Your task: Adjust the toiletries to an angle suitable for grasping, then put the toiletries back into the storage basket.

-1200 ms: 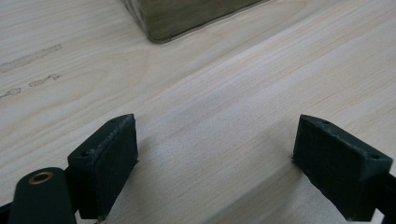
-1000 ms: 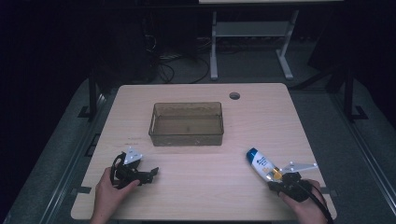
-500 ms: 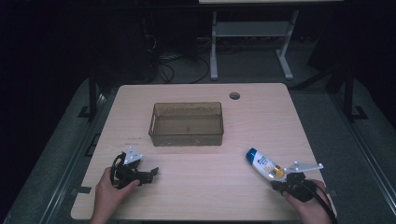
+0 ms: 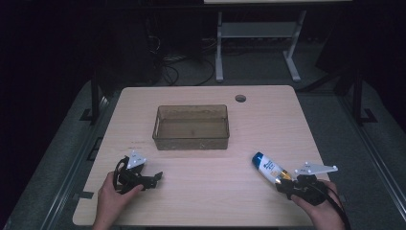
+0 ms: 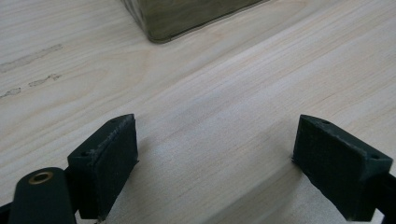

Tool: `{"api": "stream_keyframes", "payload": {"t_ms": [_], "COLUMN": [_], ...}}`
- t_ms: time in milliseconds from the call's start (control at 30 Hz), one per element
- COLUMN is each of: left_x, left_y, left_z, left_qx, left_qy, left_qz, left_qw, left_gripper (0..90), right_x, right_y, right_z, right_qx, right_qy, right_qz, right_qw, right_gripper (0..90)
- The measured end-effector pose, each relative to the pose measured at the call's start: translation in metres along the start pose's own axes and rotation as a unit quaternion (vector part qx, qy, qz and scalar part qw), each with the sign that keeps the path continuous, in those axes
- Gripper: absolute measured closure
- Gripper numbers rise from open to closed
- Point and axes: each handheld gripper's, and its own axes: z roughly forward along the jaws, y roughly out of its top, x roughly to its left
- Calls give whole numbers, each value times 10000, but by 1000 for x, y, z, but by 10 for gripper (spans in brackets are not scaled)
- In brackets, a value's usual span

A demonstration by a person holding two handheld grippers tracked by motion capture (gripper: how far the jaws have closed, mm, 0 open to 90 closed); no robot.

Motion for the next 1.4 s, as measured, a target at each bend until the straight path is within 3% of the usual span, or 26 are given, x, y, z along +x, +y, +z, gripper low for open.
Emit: {"api": "stream_keyframes", "payload": {"t_ms": [100, 500, 667, 1400], "left_x": [0, 0, 0, 0], "left_y": [0, 0, 0, 0], "left_z": [0, 0, 0, 0], "left_qx": [-19, -15, -15, -29], "left_qy": [-4, -1, -1, -2], "left_qz": [-22, -16, -16, -27], "left_qw": [10000, 10000, 10000, 10000], "left_gripper": [126, 126, 126, 126], "right_x": [-1, -7, -9, -20], "right_y": [4, 27, 32, 57], "right_z": [-1, -6, -5, 15], "right_qx": [-20, -186, -207, 238], "right_qy": [-8, -85, -90, -179], "right_qz": [-138, -308, -379, -724], "right_qw": [9999, 9993, 9990, 9969], "right_gripper": [588, 441, 414, 314]}}
